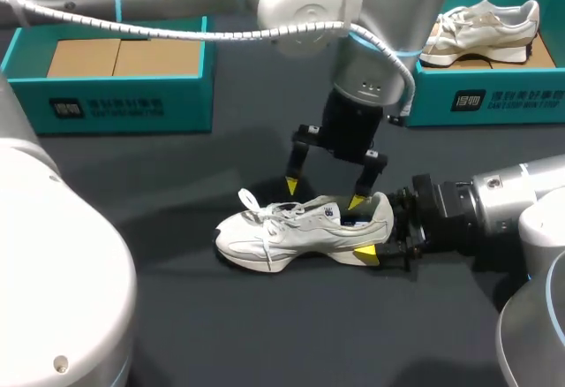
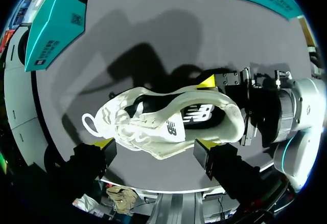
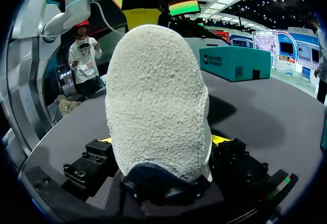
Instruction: Take the shoe out of the shoebox, open the shoe tongue, remove and reinsert the insole, then place the shoe into the shoebox
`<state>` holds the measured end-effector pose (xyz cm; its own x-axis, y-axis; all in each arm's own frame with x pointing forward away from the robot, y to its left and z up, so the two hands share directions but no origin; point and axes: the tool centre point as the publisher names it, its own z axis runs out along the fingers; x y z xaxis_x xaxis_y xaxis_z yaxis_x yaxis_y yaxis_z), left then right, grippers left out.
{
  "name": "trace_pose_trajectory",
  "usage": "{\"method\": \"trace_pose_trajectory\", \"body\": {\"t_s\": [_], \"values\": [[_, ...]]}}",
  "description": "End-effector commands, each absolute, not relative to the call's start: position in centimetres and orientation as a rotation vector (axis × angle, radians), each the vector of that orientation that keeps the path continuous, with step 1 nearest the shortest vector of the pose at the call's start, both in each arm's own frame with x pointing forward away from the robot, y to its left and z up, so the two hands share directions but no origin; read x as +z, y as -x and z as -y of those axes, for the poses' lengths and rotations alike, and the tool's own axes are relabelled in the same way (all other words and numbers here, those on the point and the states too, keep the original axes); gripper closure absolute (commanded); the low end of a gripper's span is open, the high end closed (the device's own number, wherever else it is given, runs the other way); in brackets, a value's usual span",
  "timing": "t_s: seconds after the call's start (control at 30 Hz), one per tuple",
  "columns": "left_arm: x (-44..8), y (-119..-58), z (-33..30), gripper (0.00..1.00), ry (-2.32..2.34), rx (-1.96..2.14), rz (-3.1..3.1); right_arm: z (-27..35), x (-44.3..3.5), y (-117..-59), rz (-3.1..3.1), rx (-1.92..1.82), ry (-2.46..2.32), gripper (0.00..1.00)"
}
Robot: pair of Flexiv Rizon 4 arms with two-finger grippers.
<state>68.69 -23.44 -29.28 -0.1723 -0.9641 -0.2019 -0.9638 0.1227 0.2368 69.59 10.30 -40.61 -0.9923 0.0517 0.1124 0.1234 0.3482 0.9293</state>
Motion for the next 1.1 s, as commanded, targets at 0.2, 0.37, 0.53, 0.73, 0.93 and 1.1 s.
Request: {"method": "trace_pose_trajectory", "body": {"t_s": [0.2,0.37,0.53,0.73,0.93,1.1], "values": [[-31.4,-68.8,23.7,0.0,-2.073,-0.499,2.344,-10.5,-40.7,-69.7,2.532,-1.744,0.167,1.0],[-32.4,-68.7,23.9,0.0,-2.112,-0.511,2.359,-10.5,-40.7,-69.7,2.532,-1.744,0.167,1.0],[-33.1,-68.6,23.8,0.0,-2.134,-0.548,2.369,-10.5,-40.7,-69.7,2.532,-1.744,0.167,1.0],[-33.8,-68.6,23.7,0.0,-2.17,-0.625,2.362,-10.5,-40.7,-69.7,2.532,-1.744,0.167,1.0],[-34.1,-68.4,23.1,0.0,-2.18,-0.675,2.359,-10.5,-40.7,-69.7,2.532,-1.744,0.167,1.0],[-34.0,-68.4,22.6,0.05,-2.192,-0.738,2.359,-10.5,-40.7,-69.7,2.532,-1.744,0.167,1.0]]}}
